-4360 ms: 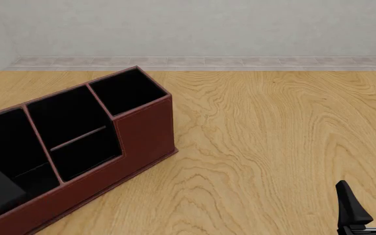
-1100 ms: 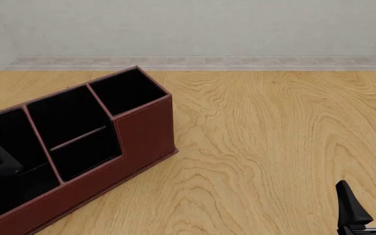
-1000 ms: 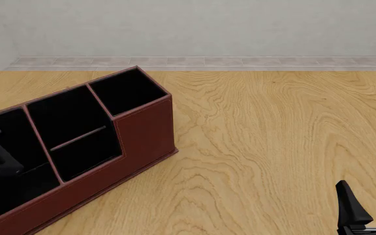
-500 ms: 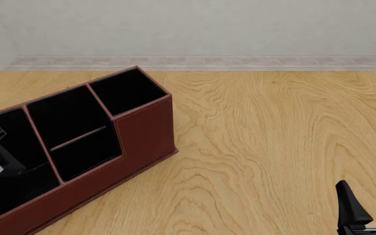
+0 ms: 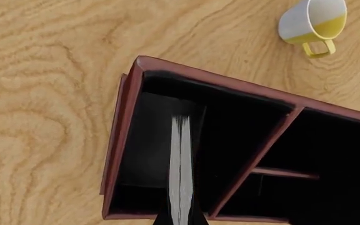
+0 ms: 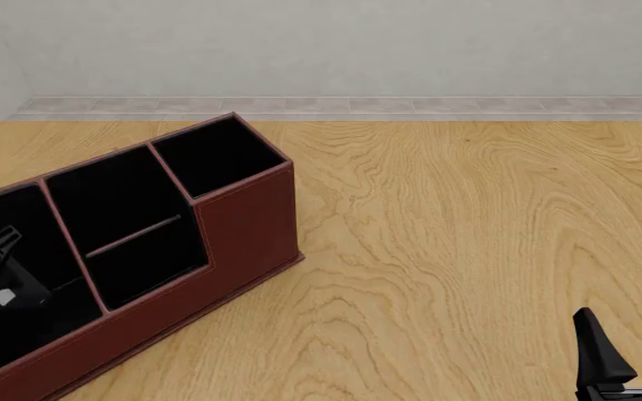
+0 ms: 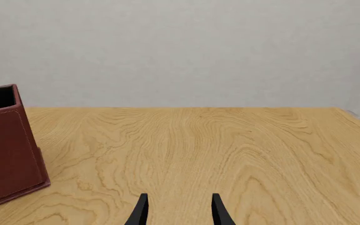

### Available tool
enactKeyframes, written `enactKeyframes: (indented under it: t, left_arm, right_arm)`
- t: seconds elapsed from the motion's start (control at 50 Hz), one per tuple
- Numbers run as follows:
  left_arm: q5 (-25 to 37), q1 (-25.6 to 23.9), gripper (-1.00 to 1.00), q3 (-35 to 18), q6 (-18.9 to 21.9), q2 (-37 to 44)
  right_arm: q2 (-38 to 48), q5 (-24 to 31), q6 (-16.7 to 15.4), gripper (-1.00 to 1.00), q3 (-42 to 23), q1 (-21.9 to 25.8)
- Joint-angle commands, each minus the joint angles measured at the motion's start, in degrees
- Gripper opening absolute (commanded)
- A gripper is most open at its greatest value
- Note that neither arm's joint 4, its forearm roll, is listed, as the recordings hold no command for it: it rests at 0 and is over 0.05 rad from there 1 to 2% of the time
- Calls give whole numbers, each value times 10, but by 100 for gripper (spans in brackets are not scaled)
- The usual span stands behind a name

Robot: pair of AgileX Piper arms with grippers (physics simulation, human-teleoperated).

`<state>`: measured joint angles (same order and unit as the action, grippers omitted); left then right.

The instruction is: Pick up the book and place it in the left compartment of the caddy.

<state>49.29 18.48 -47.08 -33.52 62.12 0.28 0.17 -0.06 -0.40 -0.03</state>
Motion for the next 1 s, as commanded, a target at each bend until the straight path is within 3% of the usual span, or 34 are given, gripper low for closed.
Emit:
enactKeyframes:
  t: [0.02, 1.0]
  left_arm:
    - [-13, 0, -100, 6, 12, 4]
    - [-83, 2, -100, 43, 18, 58]
  right_arm:
    - [0, -1, 0, 100, 1, 0]
    - [0, -1, 0, 100, 1, 0]
